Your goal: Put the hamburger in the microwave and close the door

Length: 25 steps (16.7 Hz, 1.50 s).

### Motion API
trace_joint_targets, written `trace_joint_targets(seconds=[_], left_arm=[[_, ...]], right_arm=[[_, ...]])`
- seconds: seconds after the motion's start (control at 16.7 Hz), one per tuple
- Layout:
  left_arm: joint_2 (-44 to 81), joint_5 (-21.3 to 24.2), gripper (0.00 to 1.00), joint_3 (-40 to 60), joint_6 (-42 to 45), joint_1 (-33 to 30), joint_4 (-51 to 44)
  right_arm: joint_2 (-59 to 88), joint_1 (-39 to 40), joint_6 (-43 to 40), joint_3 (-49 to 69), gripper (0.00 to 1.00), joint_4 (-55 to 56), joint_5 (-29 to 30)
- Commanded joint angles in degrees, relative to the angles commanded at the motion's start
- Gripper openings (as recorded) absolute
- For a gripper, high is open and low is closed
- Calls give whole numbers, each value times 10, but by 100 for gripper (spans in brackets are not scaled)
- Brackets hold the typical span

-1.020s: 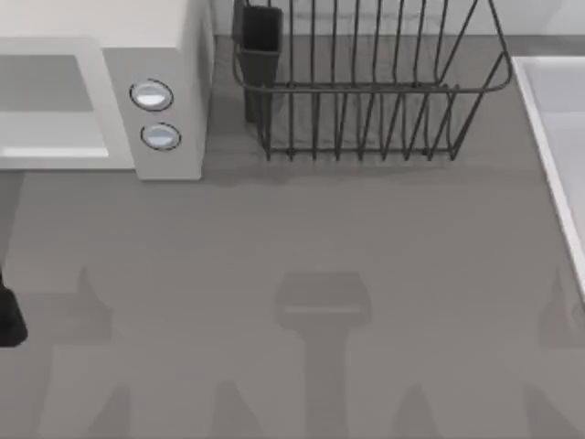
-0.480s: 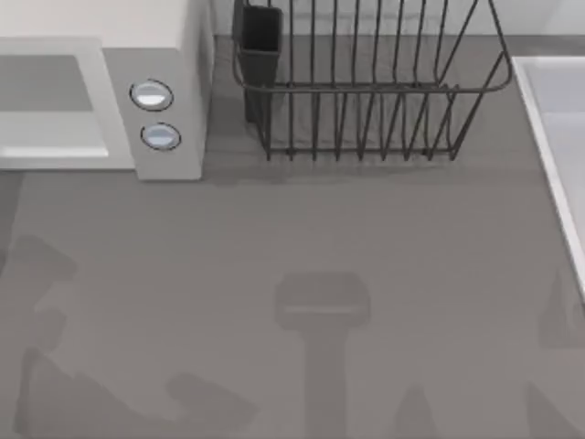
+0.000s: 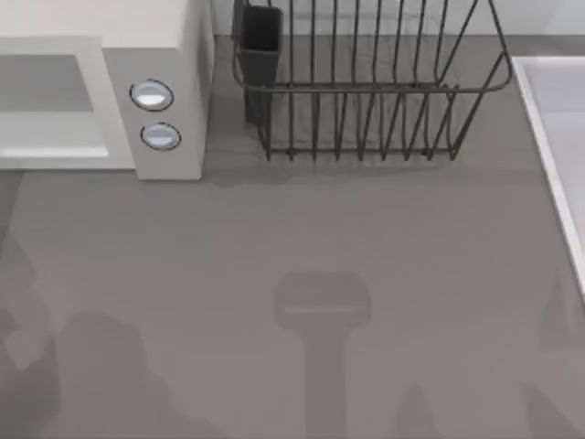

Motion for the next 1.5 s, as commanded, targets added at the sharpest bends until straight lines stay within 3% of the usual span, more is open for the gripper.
trace_joint_targets(seconds=[0.24,0.66,1.2,1.5], left_arm=[[77,0,100,56,68,22,-44],[83,0,100,58,73,20,-47],[174,0,100,-30,76,25,136],[182,0,100,-36,77,25,146]], right_arm=[[0,0,0,0,100,0,0],[0,0,0,0,100,0,0],[0,0,0,0,100,0,0],[0,0,0,0,100,0,0]])
